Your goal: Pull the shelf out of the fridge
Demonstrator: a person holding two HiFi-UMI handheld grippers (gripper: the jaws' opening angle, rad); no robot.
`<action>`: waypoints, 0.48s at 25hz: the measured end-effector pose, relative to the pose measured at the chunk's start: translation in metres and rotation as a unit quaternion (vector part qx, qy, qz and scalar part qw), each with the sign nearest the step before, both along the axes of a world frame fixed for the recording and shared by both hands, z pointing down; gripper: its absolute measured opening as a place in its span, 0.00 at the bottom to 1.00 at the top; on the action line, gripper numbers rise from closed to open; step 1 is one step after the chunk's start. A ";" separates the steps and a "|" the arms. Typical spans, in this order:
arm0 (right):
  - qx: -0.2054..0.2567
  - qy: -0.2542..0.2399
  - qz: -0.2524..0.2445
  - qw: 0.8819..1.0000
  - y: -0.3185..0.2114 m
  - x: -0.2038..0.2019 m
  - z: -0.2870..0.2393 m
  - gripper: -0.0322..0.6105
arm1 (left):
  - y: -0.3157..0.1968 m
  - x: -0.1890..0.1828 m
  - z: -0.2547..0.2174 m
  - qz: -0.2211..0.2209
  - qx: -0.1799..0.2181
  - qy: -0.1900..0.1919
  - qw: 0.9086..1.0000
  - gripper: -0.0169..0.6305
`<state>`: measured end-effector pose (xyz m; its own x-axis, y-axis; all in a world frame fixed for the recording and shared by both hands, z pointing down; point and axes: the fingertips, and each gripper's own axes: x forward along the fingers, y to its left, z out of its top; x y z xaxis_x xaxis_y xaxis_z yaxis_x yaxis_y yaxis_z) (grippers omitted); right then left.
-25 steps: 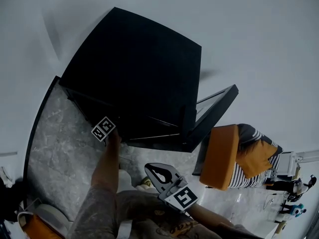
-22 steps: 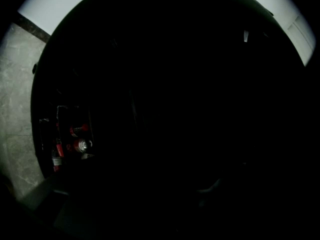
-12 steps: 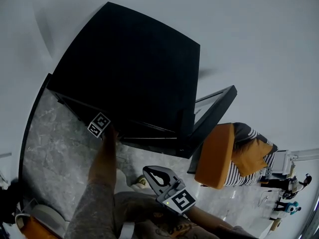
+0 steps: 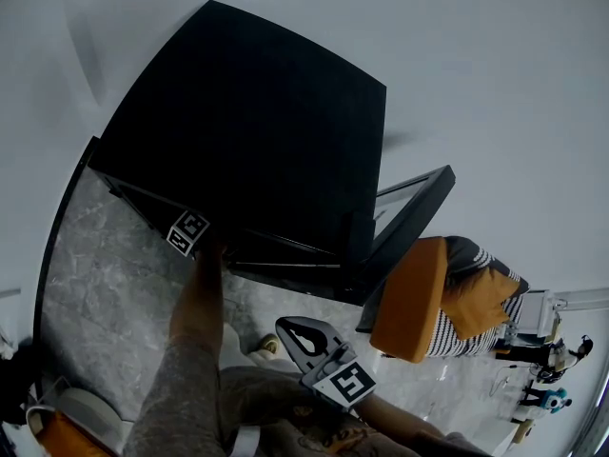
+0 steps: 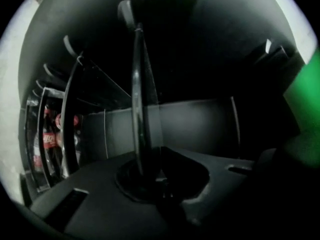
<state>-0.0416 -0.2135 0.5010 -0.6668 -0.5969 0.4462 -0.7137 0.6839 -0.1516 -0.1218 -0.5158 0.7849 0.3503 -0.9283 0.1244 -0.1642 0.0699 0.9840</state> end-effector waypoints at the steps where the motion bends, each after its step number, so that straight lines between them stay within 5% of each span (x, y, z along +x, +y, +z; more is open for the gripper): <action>1: 0.000 0.000 0.000 1.000 0.000 0.000 0.000 0.08 | 0.000 0.001 -0.004 0.002 0.003 0.011 1.000 0.06; 12: 0.003 0.003 -0.006 1.000 0.001 -0.001 0.000 0.08 | 0.013 0.003 -0.021 0.017 0.015 0.058 0.998 0.05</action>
